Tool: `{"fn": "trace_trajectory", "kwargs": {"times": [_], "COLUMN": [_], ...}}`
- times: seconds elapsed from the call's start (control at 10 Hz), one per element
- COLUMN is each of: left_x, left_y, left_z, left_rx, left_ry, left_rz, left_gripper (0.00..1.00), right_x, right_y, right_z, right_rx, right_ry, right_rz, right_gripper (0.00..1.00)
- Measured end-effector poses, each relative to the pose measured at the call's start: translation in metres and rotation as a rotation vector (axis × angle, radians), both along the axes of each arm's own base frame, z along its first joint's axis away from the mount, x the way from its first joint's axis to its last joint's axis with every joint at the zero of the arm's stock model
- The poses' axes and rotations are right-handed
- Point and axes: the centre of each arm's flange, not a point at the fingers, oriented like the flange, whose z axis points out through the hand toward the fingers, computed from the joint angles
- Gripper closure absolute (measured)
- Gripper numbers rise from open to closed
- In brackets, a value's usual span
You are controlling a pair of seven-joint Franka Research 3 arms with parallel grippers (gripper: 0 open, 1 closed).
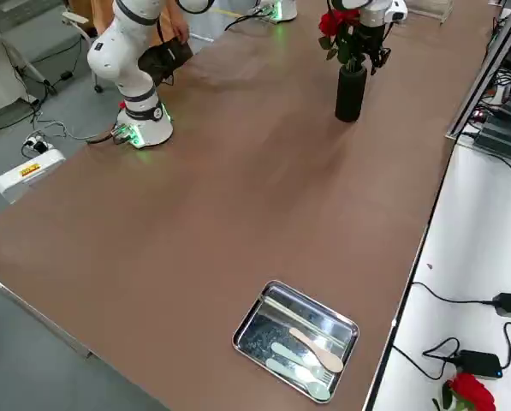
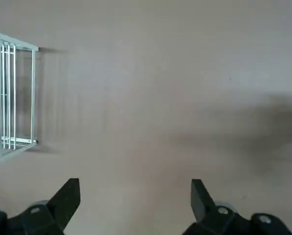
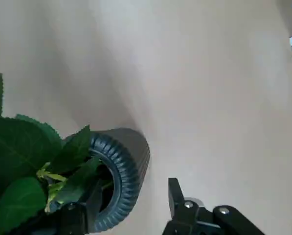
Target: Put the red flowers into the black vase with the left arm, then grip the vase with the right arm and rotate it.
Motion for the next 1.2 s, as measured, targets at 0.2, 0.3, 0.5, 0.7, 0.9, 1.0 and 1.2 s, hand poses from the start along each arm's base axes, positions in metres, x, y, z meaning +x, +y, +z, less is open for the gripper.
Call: {"fn": "trace_trajectory", "kwargs": {"times": [0.2, 0.3, 0.5, 0.7, 0.9, 1.0, 1.2], "left_x": [0.0, 0.0, 0.001, 0.001, 0.001, 0.001, 0.001], "left_y": [0.0, 0.0, 0.0, 0.0, -0.001, 0.0, 0.0], "left_z": [0.0, 0.0, 0.001, 0.001, 0.001, 0.001, 0.001], "left_rx": [0.0, 0.0, -0.001, -0.001, -0.001, -0.001, -0.001], "left_ry": [0.0, -0.003, -0.008, -0.009, -0.009, -0.009, -0.009], "left_rz": [0.0, 0.0, -0.001, -0.001, -0.001, -0.001, 0.0], "left_gripper": [0.0, 0.0, 0.0, 0.0, 0.0, 0.0, 0.0], "right_x": [0.005, 0.01, 0.022, 0.035, 0.046, 0.054, 0.064], "right_y": [-0.005, -0.012, -0.03, -0.055, -0.08, -0.1, -0.152], "right_z": [0.011, 0.018, 0.026, 0.026, 0.024, 0.027, 0.068], "right_rx": [0.0, 0.0, 0.002, -0.008, -0.027, -0.028, -0.038], "right_ry": [0.005, 0.004, -0.001, 0.005, 0.023, 0.045, 0.054], "right_rz": [-0.01, -0.021, -0.05, -0.087, -0.152, -0.24, -0.467], "right_gripper": [0.36, 0.33, 0.31, 0.26, 0.01, 0.0, 0.0]}}
